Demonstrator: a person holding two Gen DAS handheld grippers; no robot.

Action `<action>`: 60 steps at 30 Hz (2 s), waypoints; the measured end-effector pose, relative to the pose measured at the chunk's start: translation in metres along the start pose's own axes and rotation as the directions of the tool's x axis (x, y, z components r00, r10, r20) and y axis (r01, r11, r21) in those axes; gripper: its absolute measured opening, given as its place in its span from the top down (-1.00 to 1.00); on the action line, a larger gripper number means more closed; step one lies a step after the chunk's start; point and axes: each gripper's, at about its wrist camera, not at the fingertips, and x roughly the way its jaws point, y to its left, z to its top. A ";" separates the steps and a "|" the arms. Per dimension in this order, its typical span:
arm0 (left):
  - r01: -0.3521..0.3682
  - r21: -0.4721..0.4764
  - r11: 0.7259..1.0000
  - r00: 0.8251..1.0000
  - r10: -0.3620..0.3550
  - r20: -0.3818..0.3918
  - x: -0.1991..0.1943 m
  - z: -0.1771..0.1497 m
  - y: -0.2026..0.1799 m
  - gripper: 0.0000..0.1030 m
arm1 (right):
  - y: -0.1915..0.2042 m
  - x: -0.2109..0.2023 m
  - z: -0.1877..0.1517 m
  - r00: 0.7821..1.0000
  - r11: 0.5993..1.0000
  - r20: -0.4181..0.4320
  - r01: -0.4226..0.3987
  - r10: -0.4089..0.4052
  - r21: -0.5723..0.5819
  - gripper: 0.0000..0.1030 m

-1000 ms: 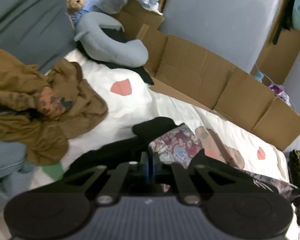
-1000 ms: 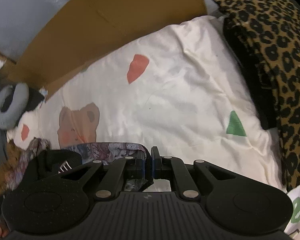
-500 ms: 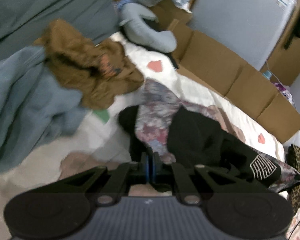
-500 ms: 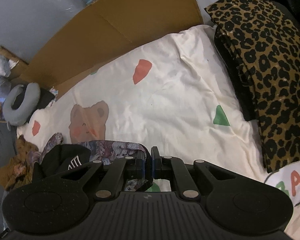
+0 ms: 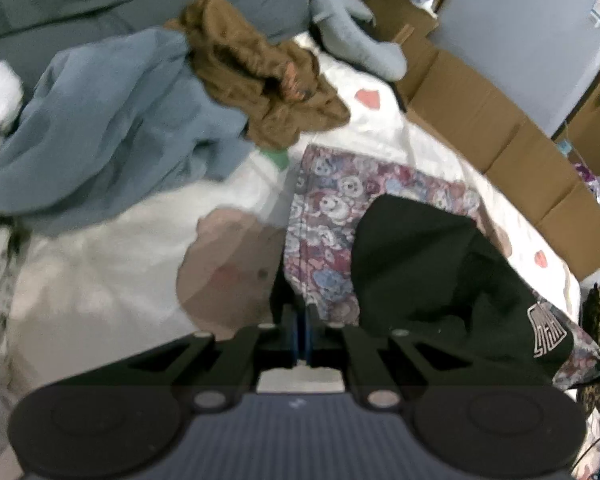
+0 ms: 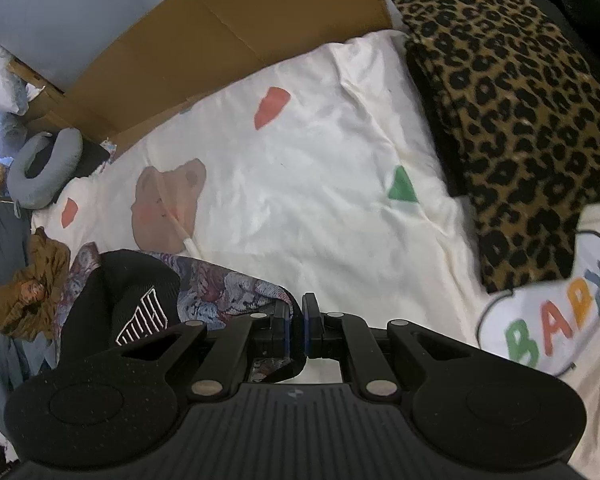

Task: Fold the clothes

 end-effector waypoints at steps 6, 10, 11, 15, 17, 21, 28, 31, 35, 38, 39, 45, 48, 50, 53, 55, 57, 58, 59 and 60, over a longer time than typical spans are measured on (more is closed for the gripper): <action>-0.020 -0.019 1.000 0.997 0.018 -0.075 -0.009 -0.035 0.017 0.94 | -0.010 -0.010 -0.008 1.000 1.000 -0.016 0.018 -0.018 -0.011 0.92; -0.024 -0.043 0.999 0.993 0.019 -0.120 -0.016 -0.057 0.027 0.94 | -0.010 -0.016 -0.013 0.999 0.999 -0.024 0.025 -0.025 -0.034 0.92; -0.023 -0.047 0.999 0.991 0.017 -0.133 -0.018 -0.061 0.029 0.94 | -0.009 -0.018 -0.014 0.999 0.999 -0.026 0.026 -0.027 -0.038 0.92; -0.022 -0.037 0.999 0.986 0.016 -0.167 -0.029 -0.075 0.033 0.94 | -0.010 -0.029 -0.021 0.999 0.999 -0.033 0.025 -0.026 -0.041 0.92; -0.021 -0.042 0.999 0.984 0.013 -0.177 -0.038 -0.081 0.037 0.94 | -0.010 -0.036 -0.024 0.999 0.999 -0.036 0.025 -0.027 -0.046 0.92; -0.017 -0.035 0.999 0.981 0.010 -0.192 -0.053 -0.088 0.040 0.94 | -0.012 -0.050 -0.032 0.999 0.998 -0.040 0.027 -0.029 -0.049 0.92; -0.015 -0.037 0.999 0.971 0.006 -0.239 -0.058 -0.093 0.039 0.94 | -0.024 -0.073 -0.047 0.997 0.998 -0.059 0.040 -0.043 -0.050 0.92; -0.023 -0.031 0.999 0.964 0.014 -0.264 -0.057 -0.099 0.037 0.94 | -0.039 -0.077 -0.059 0.995 0.998 -0.083 0.051 -0.054 -0.031 0.92; -0.041 -0.010 0.999 0.947 0.035 -0.318 -0.053 -0.106 0.035 0.92 | -0.059 -0.075 -0.077 0.989 0.998 -0.129 0.067 -0.066 0.006 0.91; -0.077 0.000 0.997 0.938 0.073 -0.340 -0.049 -0.104 0.038 0.86 | -0.069 -0.074 -0.086 0.986 0.998 -0.151 0.067 -0.064 0.014 0.83; -0.089 0.005 0.996 0.938 0.085 -0.337 -0.051 -0.102 0.040 0.84 | -0.070 -0.076 -0.088 0.988 0.997 -0.141 0.071 -0.069 0.009 0.75; -0.126 0.024 0.992 0.953 0.128 -0.275 -0.059 -0.075 0.043 0.68 | -0.076 -0.082 -0.079 0.992 0.997 -0.100 0.082 -0.080 0.008 0.68; -0.130 0.065 0.989 0.961 0.142 -0.239 -0.056 -0.060 0.033 0.53 | -0.073 -0.079 -0.071 0.995 0.998 -0.076 0.066 -0.067 -0.009 0.31; -0.123 0.090 0.988 0.966 0.140 -0.216 -0.052 -0.051 0.023 0.45 | -0.067 -0.073 -0.066 0.996 0.998 -0.068 0.058 -0.060 -0.026 0.28; -0.105 0.121 0.987 0.974 0.127 -0.189 -0.040 -0.036 0.011 0.44 | -0.059 -0.062 -0.058 0.997 0.998 -0.066 0.045 -0.048 -0.049 0.28; -0.091 0.141 0.986 0.979 0.115 -0.170 -0.031 -0.026 0.003 0.43 | -0.054 -0.053 -0.054 0.997 0.997 -0.073 0.037 -0.042 -0.062 0.28; -0.071 0.162 0.984 0.984 0.096 -0.147 -0.019 -0.017 -0.007 0.42 | -0.047 -0.042 -0.050 0.996 0.996 -0.080 0.029 -0.035 -0.079 0.28; -0.062 0.174 0.983 0.987 0.086 -0.137 -0.013 -0.013 -0.012 0.42 | -0.043 -0.037 -0.048 0.996 0.996 -0.084 0.024 -0.032 -0.088 0.28; -0.050 0.185 0.982 0.989 0.075 -0.129 -0.007 -0.009 -0.017 0.42 | -0.039 -0.032 -0.046 0.996 0.995 -0.086 0.018 -0.026 -0.095 0.28; -0.037 0.195 0.980 0.991 0.062 -0.122 0.000 -0.006 -0.022 0.42 | -0.035 -0.027 -0.043 0.996 0.995 -0.087 0.009 -0.018 -0.101 0.28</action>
